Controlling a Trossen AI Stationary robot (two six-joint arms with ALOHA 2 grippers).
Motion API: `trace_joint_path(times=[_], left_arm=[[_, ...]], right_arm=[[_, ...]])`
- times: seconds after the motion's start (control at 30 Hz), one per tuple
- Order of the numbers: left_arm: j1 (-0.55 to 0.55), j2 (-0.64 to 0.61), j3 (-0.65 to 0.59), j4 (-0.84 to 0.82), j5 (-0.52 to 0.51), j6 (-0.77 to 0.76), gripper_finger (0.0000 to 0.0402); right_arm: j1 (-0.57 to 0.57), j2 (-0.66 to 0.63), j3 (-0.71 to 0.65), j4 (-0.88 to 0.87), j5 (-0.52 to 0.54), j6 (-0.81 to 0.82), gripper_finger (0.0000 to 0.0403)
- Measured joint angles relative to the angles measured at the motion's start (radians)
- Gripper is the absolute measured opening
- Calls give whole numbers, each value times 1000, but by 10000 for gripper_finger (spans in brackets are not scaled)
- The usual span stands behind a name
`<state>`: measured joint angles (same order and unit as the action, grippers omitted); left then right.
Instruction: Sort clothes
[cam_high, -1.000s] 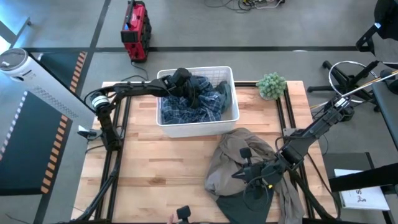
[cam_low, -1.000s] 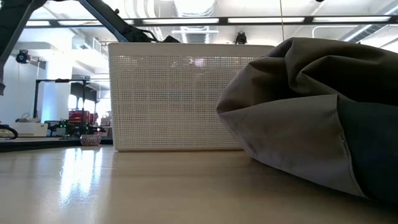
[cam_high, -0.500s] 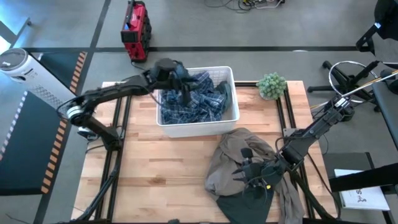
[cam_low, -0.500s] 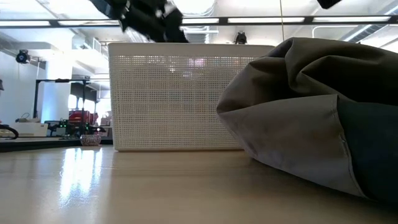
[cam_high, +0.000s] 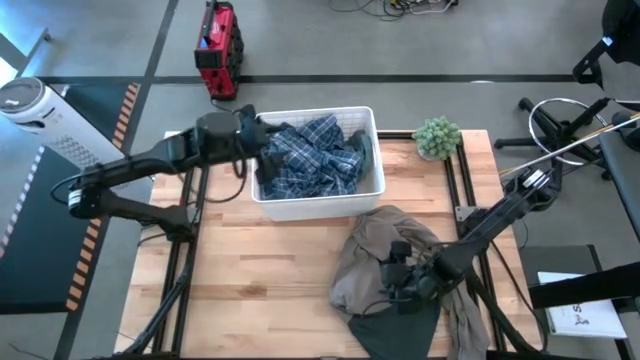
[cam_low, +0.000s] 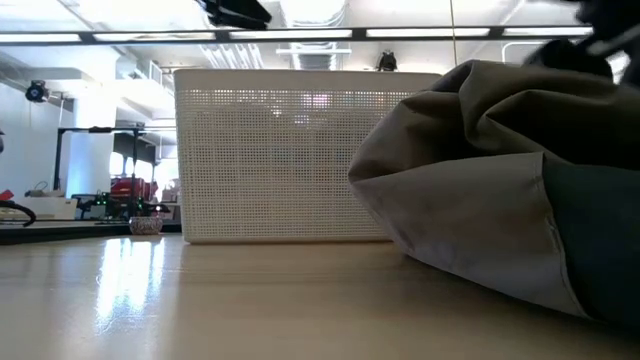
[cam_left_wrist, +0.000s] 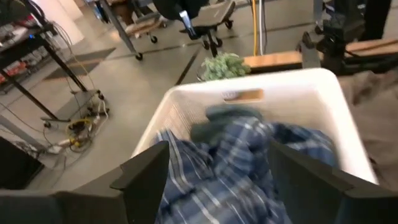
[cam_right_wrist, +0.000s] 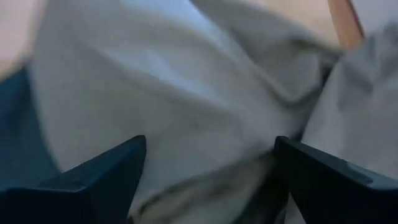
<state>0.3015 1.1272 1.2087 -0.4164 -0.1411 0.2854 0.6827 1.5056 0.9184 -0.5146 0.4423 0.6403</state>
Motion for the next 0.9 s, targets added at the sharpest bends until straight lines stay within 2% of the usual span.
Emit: trace_joint_path(times=[0.13, 0.3, 0.5, 0.7, 0.8, 0.9], left_arm=[[-76, -59, -42, -65, -47, -52, 258], [-166, -131, -153, -54, -145, -91, 251], [-221, -206, -316, 46, -175, -166, 249], [-251, -266, -467, 166, -175, -202, 239], [-266, -287, -510, 229, -175, -210, 230], [-283, -309, -525, 248, -175, -209, 220]], right_arm=[[0, 31, 0, -85, -7, 87, 349], [-3, 66, 0, -172, -21, 130, 349], [-55, 134, 0, -209, -30, 122, 348], [-142, 208, 2, -185, -121, 113, 343], [-167, 223, 1, -133, -169, 70, 307], [-180, 225, -2, -53, -201, 43, 228]])
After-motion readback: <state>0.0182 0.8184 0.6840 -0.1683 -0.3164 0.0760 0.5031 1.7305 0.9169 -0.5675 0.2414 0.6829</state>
